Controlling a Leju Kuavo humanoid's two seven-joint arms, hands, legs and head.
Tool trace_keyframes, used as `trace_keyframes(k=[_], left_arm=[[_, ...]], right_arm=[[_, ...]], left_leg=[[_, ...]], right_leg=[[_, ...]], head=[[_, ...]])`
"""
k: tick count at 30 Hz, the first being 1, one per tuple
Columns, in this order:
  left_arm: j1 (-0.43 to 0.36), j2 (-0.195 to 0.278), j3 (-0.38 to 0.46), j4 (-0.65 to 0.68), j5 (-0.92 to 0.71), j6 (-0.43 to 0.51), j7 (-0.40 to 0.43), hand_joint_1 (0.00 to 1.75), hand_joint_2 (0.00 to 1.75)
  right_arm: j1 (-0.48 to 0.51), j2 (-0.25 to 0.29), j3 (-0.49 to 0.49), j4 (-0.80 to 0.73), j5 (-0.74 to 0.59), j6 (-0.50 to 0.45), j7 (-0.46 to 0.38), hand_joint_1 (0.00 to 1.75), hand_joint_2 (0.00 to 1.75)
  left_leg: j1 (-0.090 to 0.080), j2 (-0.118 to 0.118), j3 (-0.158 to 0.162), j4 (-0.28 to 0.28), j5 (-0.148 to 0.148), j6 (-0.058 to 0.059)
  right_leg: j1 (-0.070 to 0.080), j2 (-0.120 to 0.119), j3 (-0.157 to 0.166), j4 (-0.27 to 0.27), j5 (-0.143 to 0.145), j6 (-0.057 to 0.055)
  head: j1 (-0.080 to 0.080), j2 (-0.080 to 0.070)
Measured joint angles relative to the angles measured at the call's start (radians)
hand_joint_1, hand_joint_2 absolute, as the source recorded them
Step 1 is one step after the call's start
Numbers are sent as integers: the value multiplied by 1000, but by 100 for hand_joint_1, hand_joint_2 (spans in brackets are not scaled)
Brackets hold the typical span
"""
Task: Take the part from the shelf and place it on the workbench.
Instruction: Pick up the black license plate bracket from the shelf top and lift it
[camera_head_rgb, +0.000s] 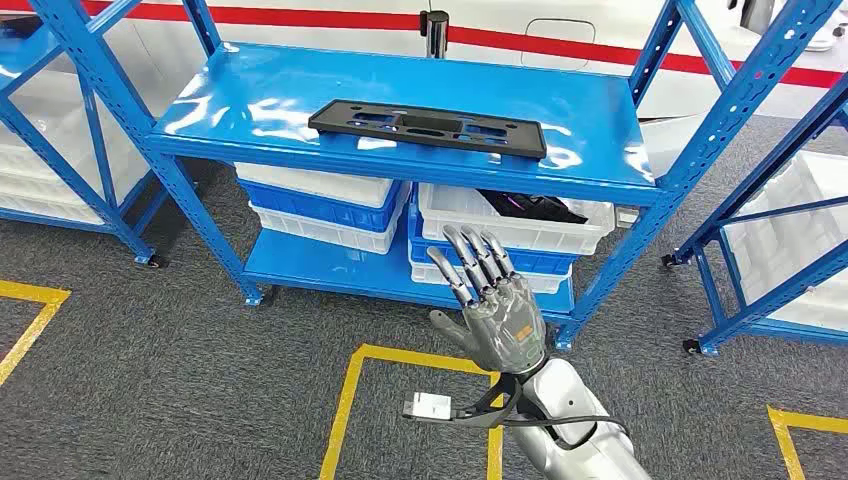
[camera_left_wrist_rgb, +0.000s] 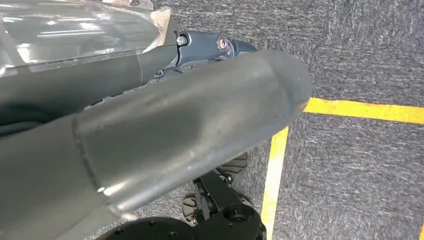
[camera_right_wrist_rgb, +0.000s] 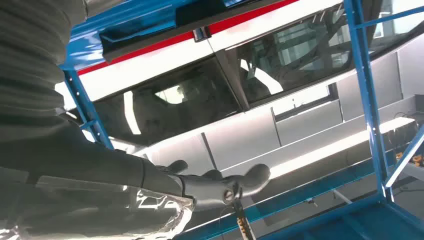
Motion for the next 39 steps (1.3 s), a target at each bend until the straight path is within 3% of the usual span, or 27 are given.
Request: trace_keyframes(k=[5,9,11,13,15,16,17,18,19,20,21,23,25,27,29,30,31,32,34,35,37,39], left_arm=[[0,1,-5,0,-10,11,19,0,0],[-1,0,-9,0,-10,15,32,0,0],[0,-1,-9,0,-10,15,35,0,0],[1,-1,-10,1,-10,15,37,0,0],[3,-2,-10,1,-11,15,37,0,0],[4,-2,-10,2,-12,15,37,0,0],[4,-3,-10,2,-12,14,36,0,0],[4,-4,-10,2,-13,13,35,0,0],[4,-4,-10,2,-13,12,33,0,0],[4,-5,-10,2,-14,10,30,0,0],[4,-5,-10,2,-17,8,27,0,0],[6,-6,-10,2,-22,3,21,0,0],[5,-8,-11,3,-26,0,20,0,0],[3,-9,-11,3,-27,-1,19,0,0],[4,-10,-11,3,-27,-1,19,0,0],[6,-10,-11,3,-26,0,19,0,0],[7,-10,-11,3,-26,0,19,0,0],[8,-10,-11,3,-27,0,19,0,0],[9,-9,-11,3,-27,0,19,0,0],[8,-7,-11,3,-27,0,19,0,0],[7,-4,-11,3,-28,-1,18,0,0],[8,-5,-11,3,-28,-1,17,0,0]], right_arm=[[-6,-3,6,0,-34,12,-15,0,175],[-6,-4,8,0,-51,13,-25,0,175],[-9,-4,8,0,-56,13,-28,0,175],[-12,-5,8,0,-60,14,-30,0,175],[-9,-5,8,0,-71,21,-34,0,175],[-8,-6,8,0,-78,25,-36,0,175],[-7,-7,8,0,-83,29,-38,0,175],[-7,-7,8,0,-85,30,-40,0,175],[-7,-7,8,0,-87,30,-42,0,175],[-6,-7,8,0,-87,30,-44,0,175],[-5,-7,8,0,-87,30,-45,0,175],[-1,-8,6,0,-89,31,-46,0,175],[1,-8,5,0,-92,32,-46,0,175],[1,-6,4,0,-96,36,-47,0,175],[1,-5,5,0,-99,43,-48,0,175],[1,-4,5,0,-100,46,-48,0,175],[1,-3,5,0,-101,48,-48,0,175],[1,-2,5,0,-101,49,-48,0,175],[1,1,4,0,-101,51,-48,0,175],[0,3,4,0,-101,51,-48,0,175],[0,6,2,0,-102,52,-48,0,175],[1,8,1,-1,-101,53,-48,0,175]], left_leg=[[-4,-1,-1,1,-1,4],[-3,4,3,-8,5,18],[3,10,8,-15,10,26],[6,18,5,-16,11,30],[7,25,3,-16,11,28],[9,27,3,-16,10,25],[13,29,5,-15,9,21],[16,30,8,-14,7,14],[19,31,11,-13,5,6],[19,32,12,-12,2,-3],[19,34,12,-10,-1,-13],[20,36,15,-7,-1,-30],[27,37,13,14,-11,-39],[29,34,-32,100,-54,-44],[27,32,-110,229,-101,-46],[26,31,-142,270,-107,-44],[24,31,-160,280,-96,-38],[20,31,-160,252,-66,-30],[5,27,-121,130,14,1],[-3,25,-101,76,33,17],[-18,20,-78,21,35,40],[-19,20,-53,-10,42,50]], right_leg=[[-7,0,0,-2,1,3],[-7,-5,-1,12,6,19],[-4,-28,-28,65,-24,21],[-6,-46,-89,185,-81,16],[-10,-50,-138,281,-113,18],[-13,-52,-137,278,-107,25],[-17,-54,-116,234,-87,34],[-22,-58,-82,165,-57,47],[-24,-62,-53,98,-36,52],[-23,-66,-32,48,-25,48],[-20,-68,-20,21,-19,36],[-15,-67,-13,16,-20,-2],[-15,-63,-1,15,-14,-22],[-12,-61,9,14,-17,-33],[-3,-58,13,14,-22,-42],[3,-56,17,14,-26,-47],[8,-54,22,14,-30,-52],[14,-51,29,14,-35,-56],[22,-48,44,13,-46,-60],[24,-45,49,11,-51,-60],[22,-43,54,11,-55,-53],[24,-44,60,17,-50,-39]], head=[[0,0],[0,0],[4,0],[9,0],[10,0],[10,0],[10,0],[10,0],[11,0],[13,0],[13,0],[10,0],[8,0],[5,0],[3,0],[3,0],[3,0],[3,0],[5,0],[8,0],[10,0],[7,0]])
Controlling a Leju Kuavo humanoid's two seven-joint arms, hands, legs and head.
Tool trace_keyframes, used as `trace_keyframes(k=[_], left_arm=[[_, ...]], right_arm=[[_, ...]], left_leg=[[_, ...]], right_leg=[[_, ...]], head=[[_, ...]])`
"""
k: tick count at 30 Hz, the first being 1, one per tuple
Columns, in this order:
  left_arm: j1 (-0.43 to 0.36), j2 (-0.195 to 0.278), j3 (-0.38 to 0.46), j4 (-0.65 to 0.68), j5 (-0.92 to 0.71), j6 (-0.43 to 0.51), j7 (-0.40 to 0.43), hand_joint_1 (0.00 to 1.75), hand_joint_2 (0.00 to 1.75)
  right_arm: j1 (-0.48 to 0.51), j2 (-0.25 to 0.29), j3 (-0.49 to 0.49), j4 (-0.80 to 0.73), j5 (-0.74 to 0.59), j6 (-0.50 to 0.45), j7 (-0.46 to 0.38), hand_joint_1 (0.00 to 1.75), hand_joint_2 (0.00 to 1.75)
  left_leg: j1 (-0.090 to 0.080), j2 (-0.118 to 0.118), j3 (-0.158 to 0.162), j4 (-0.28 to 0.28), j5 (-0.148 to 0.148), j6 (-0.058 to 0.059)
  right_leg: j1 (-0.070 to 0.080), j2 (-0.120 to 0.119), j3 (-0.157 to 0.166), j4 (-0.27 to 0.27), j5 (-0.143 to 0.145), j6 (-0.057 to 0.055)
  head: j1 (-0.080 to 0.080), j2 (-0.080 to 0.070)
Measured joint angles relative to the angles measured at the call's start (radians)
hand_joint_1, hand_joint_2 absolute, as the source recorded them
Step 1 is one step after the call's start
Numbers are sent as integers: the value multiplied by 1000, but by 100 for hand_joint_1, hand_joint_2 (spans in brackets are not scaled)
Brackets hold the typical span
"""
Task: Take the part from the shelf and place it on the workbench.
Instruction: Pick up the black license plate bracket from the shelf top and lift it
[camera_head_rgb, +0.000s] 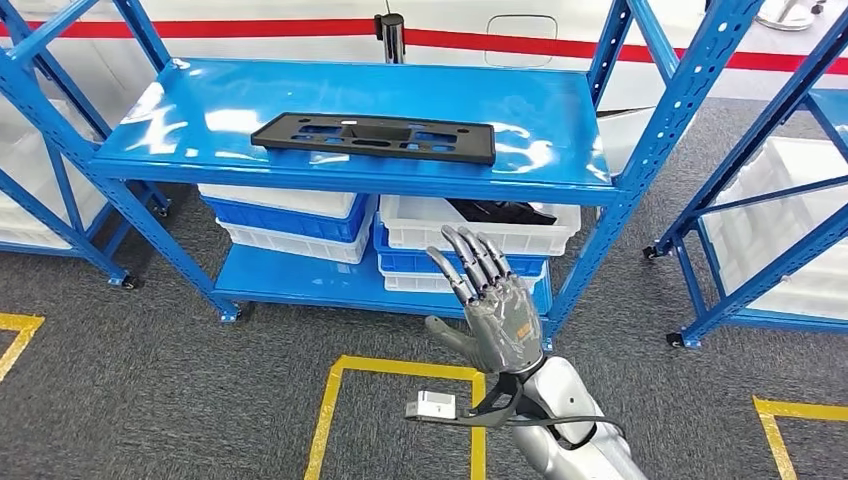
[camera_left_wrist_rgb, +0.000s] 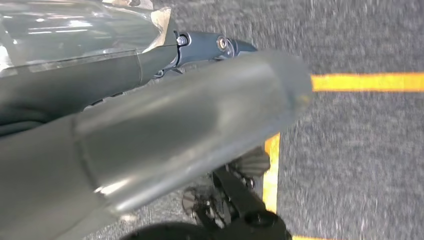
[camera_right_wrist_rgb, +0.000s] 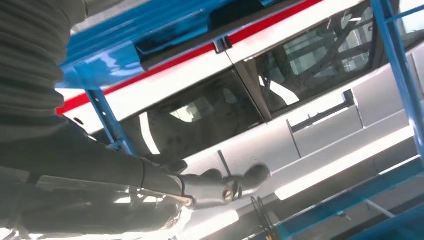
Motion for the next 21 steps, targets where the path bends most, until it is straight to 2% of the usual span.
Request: trace_keyframes(k=[2,3,5,6,7,8,10,11,12,14,16,17,18,19,21], left_arm=[[0,-2,0,0,0,-1,0,0,0],[-1,-4,0,0,0,-1,0,0,0],[-4,-5,0,0,-1,-2,-2,0,0],[-3,-6,0,0,-2,-2,-2,0,0],[-2,-7,0,1,-3,-3,-4,0,0],[0,-8,0,1,-5,-3,-5,0,0],[2,-9,0,2,-7,-5,-8,0,0],[2,-8,0,2,-8,-6,-9,0,0],[1,-6,0,2,-10,-6,-10,0,0],[0,-5,0,2,-13,-6,-10,0,0],[0,-6,0,3,-15,-7,-10,0,0],[-1,-6,0,3,-15,-7,-10,0,0],[-3,-6,0,3,-15,-7,-10,0,0],[-4,-6,0,3,-15,-7,-10,0,0],[-3,-6,0,3,-15,-7,-10,0,0]], right_arm=[[-2,0,-2,-1,0,1,0,0,175],[-4,0,-3,-2,0,3,0,0,175],[-4,0,-4,-2,1,8,0,0,175],[0,0,-4,-2,1,10,0,0,175],[4,0,-5,-2,1,11,0,0,175],[7,-1,-6,-2,0,11,0,0,175],[11,-1,-9,-1,-4,11,0,0,175],[12,-2,-11,0,-7,11,0,0,175],[14,-2,-13,0,-10,11,0,0,175],[18,-3,-16,2,-12,11,0,0,175],[21,-3,-20,1,-12,11,0,0,175],[20,-2,-21,1,-12,11,0,0,175],[19,-2,-21,0,-12,11,0,0,175],[19,-2,-21,0,-12,11,0,0,175],[20,-1,-21,1,-15,11,-2,0,87]], left_leg=[[7,2,33,-26,9,3],[12,2,45,-34,11,0],[17,2,52,-36,5,-5],[20,2,54,-36,1,-11],[24,2,58,-35,-5,-17],[30,1,64,-34,-11,-25],[41,1,78,-28,-28,-46],[44,0,82,-22,-38,-57],[45,1,83,-17,-46,-67],[43,3,86,-11,-58,-81],[49,6,89,0,-65,-89],[52,6,79,24,-72,-92],[54,7,55,71,-86,-94],[54,6,19,135,-107,-96],[53,6,-70,261,-151,-96]], right_leg=[[1,-3,-6,32,-11,7],[0,-4,-27,71,-28,8],[-10,-6,-100,182,-67,17],[-18,-6,-136,224,-78,25],[-26,-7,-159,237,-76,34],[-35,-9,-164,216,-55,47],[-52,-17,-133,97,24,82],[-54,-22,-120,44,47,90],[-54,-26,-110,13,61,86],[-49,-27,-111,7,56,54],[-50,-22,-99,9,59,31],[-49,-19,-91,9,56,23],[-47,-18,-83,8,53,16],[-44,-18,-77,8,48,8],[-35,-16,-69,8,38,-3]], head=[[2,0],[3,0],[6,0],[6,0],[6,0],[6,0],[7,0],[11,0],[14,0],[14,0],[6,0],[5,0],[3,0],[1,0],[-1,0]])
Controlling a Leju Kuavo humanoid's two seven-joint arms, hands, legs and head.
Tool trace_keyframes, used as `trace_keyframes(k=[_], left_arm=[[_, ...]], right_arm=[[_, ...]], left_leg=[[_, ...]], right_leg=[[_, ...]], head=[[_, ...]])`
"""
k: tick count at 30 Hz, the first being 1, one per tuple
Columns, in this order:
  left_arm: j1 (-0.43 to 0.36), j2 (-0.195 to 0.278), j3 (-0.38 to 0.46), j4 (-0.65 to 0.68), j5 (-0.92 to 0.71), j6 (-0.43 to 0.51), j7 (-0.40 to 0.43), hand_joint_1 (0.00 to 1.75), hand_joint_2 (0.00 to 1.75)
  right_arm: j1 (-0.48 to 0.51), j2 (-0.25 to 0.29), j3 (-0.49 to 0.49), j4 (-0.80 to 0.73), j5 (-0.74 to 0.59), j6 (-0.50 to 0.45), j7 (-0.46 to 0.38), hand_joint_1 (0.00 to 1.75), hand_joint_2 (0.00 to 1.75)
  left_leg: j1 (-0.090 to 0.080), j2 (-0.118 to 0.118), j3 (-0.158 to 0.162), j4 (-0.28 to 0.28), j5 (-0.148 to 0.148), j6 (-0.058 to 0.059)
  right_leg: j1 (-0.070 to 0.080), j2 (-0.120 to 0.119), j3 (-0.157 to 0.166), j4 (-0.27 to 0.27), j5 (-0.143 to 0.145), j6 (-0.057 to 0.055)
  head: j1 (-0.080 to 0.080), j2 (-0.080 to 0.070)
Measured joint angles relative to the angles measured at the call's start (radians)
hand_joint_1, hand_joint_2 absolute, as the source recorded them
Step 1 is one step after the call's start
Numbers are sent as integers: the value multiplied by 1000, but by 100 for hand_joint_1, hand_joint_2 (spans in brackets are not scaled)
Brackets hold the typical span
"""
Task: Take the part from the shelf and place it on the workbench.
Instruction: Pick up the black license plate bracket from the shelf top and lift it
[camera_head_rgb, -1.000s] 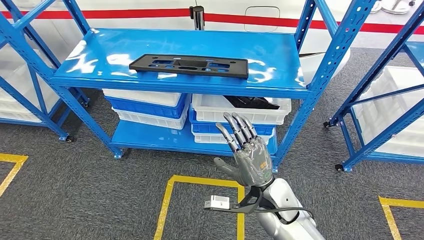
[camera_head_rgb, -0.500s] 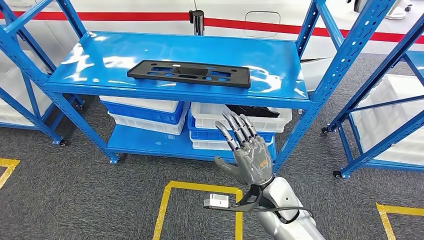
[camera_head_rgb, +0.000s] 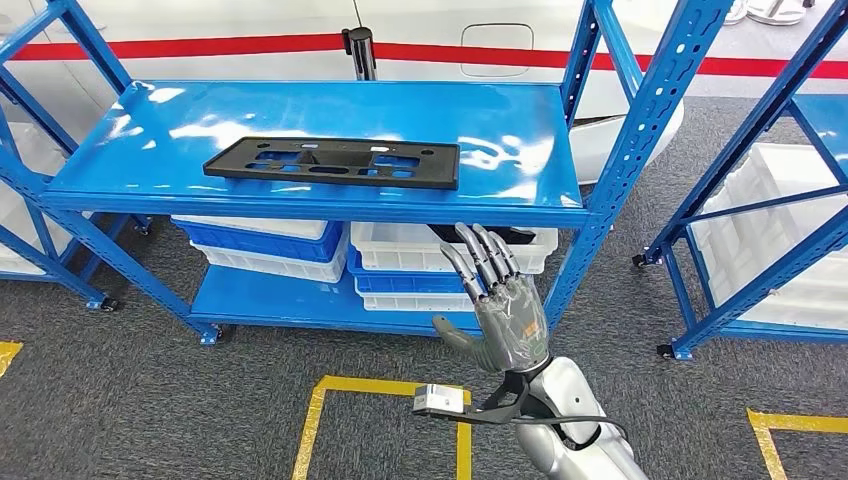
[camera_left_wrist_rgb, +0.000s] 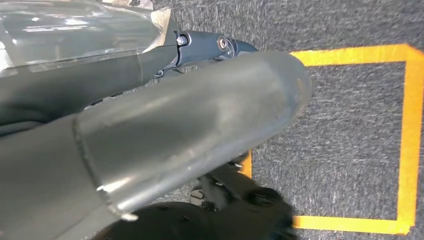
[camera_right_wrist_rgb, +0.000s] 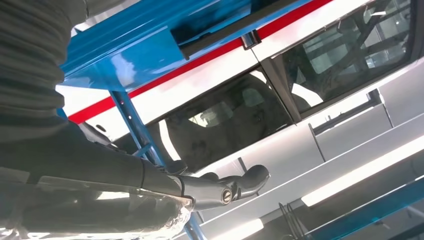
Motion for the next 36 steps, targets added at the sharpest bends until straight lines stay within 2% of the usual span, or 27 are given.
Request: trace_keyframes(k=[1,2,3,4,5,7,9,11,12,13,15,16,17,18,20,21,22,24,26,27,28,30,31,32,33,35,36], left_arm=[[1,0,0,0,0,0,0,0,0],[2,0,0,0,-1,0,0,0,0],[3,0,0,1,-1,0,0,0,0],[3,0,0,1,-2,-1,0,0,0],[2,2,0,1,-3,-1,0,0,0],[1,5,0,1,-5,-1,-1,0,0],[2,6,0,1,-7,-1,-1,0,0],[4,6,0,1,-7,-1,-1,0,0],[3,5,0,1,-7,-1,-1,0,0],[2,4,0,1,-8,-1,-1,0,0],[0,2,0,1,-8,-1,-1,0,0],[1,1,0,1,-8,-1,-1,0,0],[2,0,0,2,-8,-1,-1,0,0],[3,0,0,2,-8,-1,0,0,0],[4,-2,0,2,-9,-2,0,0,0],[4,-2,0,2,-9,-2,0,0,0],[3,-2,0,2,-9,-2,0,0,0],[2,-2,0,2,-9,-2,0,0,0],[1,-3,0,2,-10,-2,0,0,0],[0,-3,0,2,-11,-2,1,0,0],[-1,-4,0,2,-12,-2,2,0,0],[0,-4,0,2,-15,-2,4,0,0],[1,-4,0,2,-17,-2,5,0,0],[2,-5,0,2,-18,-2,6,0,0],[2,-5,0,2,-19,-1,6,0,0],[3,-5,0,2,-20,0,6,0,0],[2,-5,0,2,-21,1,6,0,0]], right_arm=[[2,0,0,0,-4,0,-3,0,44],[3,0,0,0,-10,0,-8,0,0],[4,0,0,0,-18,0,-14,0,0],[4,1,0,0,-25,0,-21,0,0],[5,3,0,0,-31,0,-29,0,0],[6,8,0,-1,-37,-2,-40,0,0],[11,13,0,-4,-39,-4,-48,0,0],[13,16,-1,-8,-39,-5,-53,0,0],[12,16,-1,-9,-39,-6,-54,0,0],[11,16,-2,-10,-39,-6,-55,0,0],[13,16,-2,-11,-41,-6,-55,0,0],[17,15,-2,-11,-41,-6,-55,0,0],[19,15,-3,-11,-41,-6,-55,0,0],[20,15,-3,-11,-41,-6,-55,0,0],[21,15,-3,-10,-41,-6,-55,0,0],[21,15,-3,-10,-41,-6,-55,0,0],[22,16,-3,-10,-41,-6,-55,0,0],[24,16,-3,-10,-41,-6,-55,0,0],[25,18,-3,-12,-39,-6,-57,0,0],[23,21,-3,-13,-39,-4,-58,0,0],[22,24,-3,-14,-37,-2,-60,0,0],[22,29,-2,-14,-36,3,-65,0,0],[24,30,-2,-14,-35,4,-67,0,0],[25,31,-2,-14,-34,5,-69,0,0],[27,31,-2,-14,-33,5,-71,0,0],[28,32,-2,-14,-32,5,-74,0,0],[28,32,-1,-14,-32,6,-74,0,0]], left_leg=[[-2,0,-30,27,-3,4],[-4,0,-43,20,16,12],[-9,0,-36,-23,54,23],[-18,-1,-15,-90,103,40],[-27,0,5,-148,135,56],[-45,-1,34,-221,149,81],[-53,-6,52,-244,142,94],[-49,-6,84,-269,156,100],[-46,-5,97,-276,158,100],[-43,-5,104,-280,157,99],[-42,-6,110,-280,148,95],[-42,-6,114,-280,143,92],[-40,-7,120,-279,136,87],[-38,-8,130,-279,129,82],[-35,-9,152,-278,111,69],[-35,-9,158,-277,103,62],[-35,-9,160,-275,96,54],[-36,-8,162,-269,89,42],[-31,-6,158,-242,80,32],[-28,-5,143,-209,68,27],[-26,-5,113,-157,50,21],[-24,-5,32,-32,3,12],[-24,-5,-6,11,-8,10],[-23,-5,-28,23,-1,10],[-23,-5,-32,-1,27,12],[-25,-5,8,-130,122,23],[-28,-4,30,-187,143,31]], right_leg=[[5,2,5,0,-6,-3],[9,5,12,0,-11,-5],[14,7,21,0,-18,-5],[17,8,31,-1,-25,-6],[21,9,40,-2,-31,-5],[21,10,50,-7,-42,3],[23,10,59,-2,-35,19],[25,8,62,23,-40,26],[25,8,48,51,-54,23],[22,7,20,98,-75,18],[18,7,-62,216,-118,17],[15,7,-95,253,-128,21],[11,6,-112,256,-120,32],[7,5,-107,217,-90,47],[-1,0,-69,86,-9,76],[-1,-4,-52,33,13,75],[1,-7,-41,5,25,64],[4,-8,-35,-7,22,33],[-1,-6,-19,-10,24,17],[-3,-5,-8,-12,22,11],[-4,-5,-2,-13,18,6],[-3,-5,7,-13,9,-3],[-3,-3,12,-13,3,-5],[-2,-2,18,-13,-2,-5],[-2,0,26,-13,-9,-3],[-1,2,44,-15,-24,2],[1,3,52,-15,-31,6]], head=[[0,0],[0,0],[0,0],[0,0],[1,0],[3,0],[1,0],[1,0],[2,0],[3,0],[3,0],[3,0],[3,0],[3,0],[4,0],[6,0],[6,0],[4,0],[3,0],[2,0],[2,0],[-1,0],[-1,0],[-1,0],[-1,0],[-1,0],[0,0]])
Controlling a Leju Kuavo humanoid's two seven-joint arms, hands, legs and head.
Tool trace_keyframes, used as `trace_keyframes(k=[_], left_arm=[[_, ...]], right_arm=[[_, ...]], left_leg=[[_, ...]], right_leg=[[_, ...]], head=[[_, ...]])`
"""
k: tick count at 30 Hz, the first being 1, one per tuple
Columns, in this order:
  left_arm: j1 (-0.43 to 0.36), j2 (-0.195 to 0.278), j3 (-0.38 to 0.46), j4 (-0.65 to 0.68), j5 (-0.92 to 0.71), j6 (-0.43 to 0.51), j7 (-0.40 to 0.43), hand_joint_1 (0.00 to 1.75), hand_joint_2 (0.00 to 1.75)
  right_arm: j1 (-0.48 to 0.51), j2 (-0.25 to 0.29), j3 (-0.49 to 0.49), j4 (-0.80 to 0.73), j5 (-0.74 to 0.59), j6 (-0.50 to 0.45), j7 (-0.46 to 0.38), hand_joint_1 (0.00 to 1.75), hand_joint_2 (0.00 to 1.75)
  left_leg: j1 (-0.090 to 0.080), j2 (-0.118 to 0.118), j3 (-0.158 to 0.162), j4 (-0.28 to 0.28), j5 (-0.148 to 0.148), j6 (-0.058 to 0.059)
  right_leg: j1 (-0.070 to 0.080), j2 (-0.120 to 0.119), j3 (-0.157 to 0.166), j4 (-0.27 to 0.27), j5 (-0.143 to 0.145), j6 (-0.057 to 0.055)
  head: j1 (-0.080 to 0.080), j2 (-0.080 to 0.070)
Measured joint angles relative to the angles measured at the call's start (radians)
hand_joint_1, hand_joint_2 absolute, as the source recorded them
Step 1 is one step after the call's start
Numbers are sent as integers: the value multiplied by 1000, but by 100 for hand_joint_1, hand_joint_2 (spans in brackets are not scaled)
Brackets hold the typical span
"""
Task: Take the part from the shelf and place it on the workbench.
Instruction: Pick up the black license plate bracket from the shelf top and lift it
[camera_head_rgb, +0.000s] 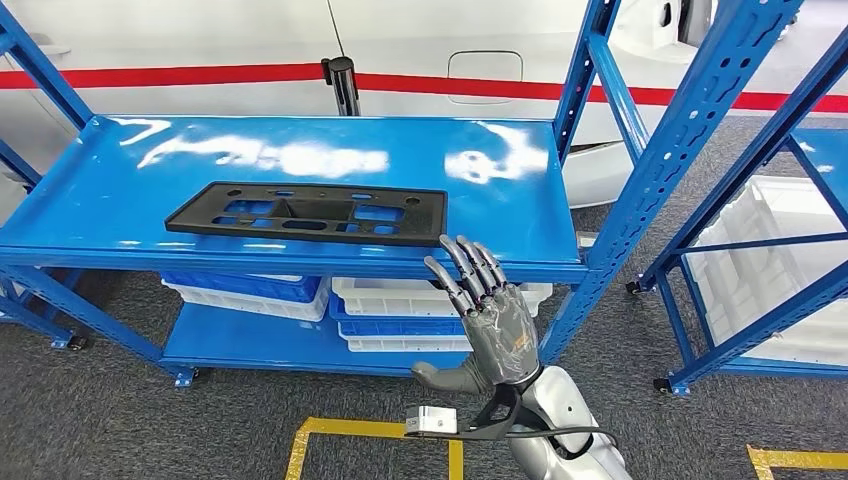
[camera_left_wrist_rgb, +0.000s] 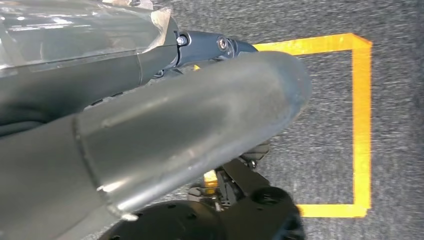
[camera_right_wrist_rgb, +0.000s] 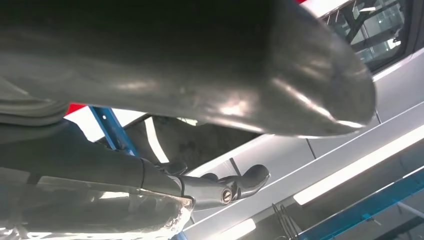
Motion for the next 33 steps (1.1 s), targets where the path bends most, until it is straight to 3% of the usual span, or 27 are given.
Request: trace_keyframes(k=[1,3,5,7,10,11,12,14,16,17,19,22,24,26,27,28,30,31,33], left_arm=[[0,0,0,0,-2,0,0,0,0],[1,0,0,0,-8,-1,0,0,0],[2,0,0,0,-12,0,2,0,0],[0,-1,0,0,-15,12,8,0,0],[-3,-2,0,0,-16,33,18,0,0],[-4,-2,0,0,-16,36,19,0,0],[-4,-2,0,0,-16,39,22,0,0],[-4,-2,0,0,-17,42,24,0,0],[-5,-4,0,0,-18,43,25,0,0],[-5,-5,1,1,-19,43,25,0,0],[-3,-5,1,1,-19,44,25,0,0],[-1,-3,2,1,-19,45,25,0,0],[-3,-2,3,1,-19,45,25,0,0],[-3,-1,4,1,-19,45,25,0,0],[-2,-1,4,1,-19,45,25,0,0],[-2,-1,4,1,-19,45,25,0,0],[-3,0,4,1,-19,45,25,0,0],[-6,0,4,1,-19,45,25,0,0],[-8,0,4,1,-19,45,23,0,0]], right_arm=[[0,0,0,0,0,1,-1,0,0],[1,-1,1,-1,1,5,-3,0,87],[3,-4,2,-3,1,6,-4,0,175],[4,-9,3,-6,0,0,-7,0,175],[8,-17,4,-6,0,-7,-12,0,175],[9,-20,5,-6,0,-8,-13,0,175],[10,-21,5,-6,0,-8,-14,0,175],[9,-24,7,-6,0,-10,-14,0,175],[9,-27,10,-6,0,-13,-14,0,175],[9,-28,11,-6,0,-15,-14,0,175],[8,-30,14,-6,0,-19,-14,0,175],[6,-30,18,-6,-1,-24,-14,0,175],[5,-30,22,-6,-1,-25,-14,0,175],[5,-29,26,-6,0,-25,-14,0,175],[5,-29,28,-5,0,-25,-14,0,175],[6,-29,30,-5,1,-25,-14,0,175],[6,-28,31,-5,0,-25,-14,0,175],[6,-29,32,-5,-1,-25,-14,0,175],[6,-29,32,-4,-2,-25,-14,0,175]], left_leg=[[-4,0,15,-37,7,7],[-10,-1,24,-53,-3,19],[-7,-3,40,-67,14,27],[-3,-4,58,-78,14,36],[-9,-14,70,-79,2,47],[-11,-21,74,-79,-3,48],[-13,-29,81,-79,-8,48],[-15,-47,96,-79,-19,46],[-21,-65,105,-77,-29,40],[-22,-71,106,-76,-33,37],[-20,-80,106,-75,-38,29],[-14,-44,79,-13,-77,10],[-4,-17,14,110,-133,-4],[10,-7,-49,206,-156,-19],[17,-3,-57,206,-140,-27],[24,5,-43,165,-105,-34],[34,38,19,29,-32,-47],[35,50,43,-22,-11,-48],[28,53,60,-61,-5,-38]], right_leg=[[2,1,4,-2,-6,5],[6,2,6,-8,-13,16],[13,0,11,-5,-24,26],[16,-2,-14,62,-58,24],[14,-2,-134,250,-116,17],[14,-2,-161,273,-111,22],[14,-2,-168,260,-89,29],[15,9,-131,134,-9,40],[19,24,-86,26,51,36],[21,27,-76,5,62,31],[17,18,-71,0,64,22],[0,-2,-57,-13,65,2],[0,-16,-51,-15,60,-9],[-3,-29,-48,-14,56,-9],[-6,-35,-46,-14,53,-5],[-10,-41,-42,-14,49,0],[-12,-53,-33,-10,39,16],[-10,-59,-29,-8,34,25],[-2,-71,-24,-8,27,42]], head=[[0,0],[-1,0],[-1,0],[1,0],[1,0],[1,0],[1,0],[2,0],[1,0],[0,0],[-1,0],[-4,0],[-8,0],[-8,0],[-8,0],[-8,0],[-11,0],[-12,0],[-10,0]])
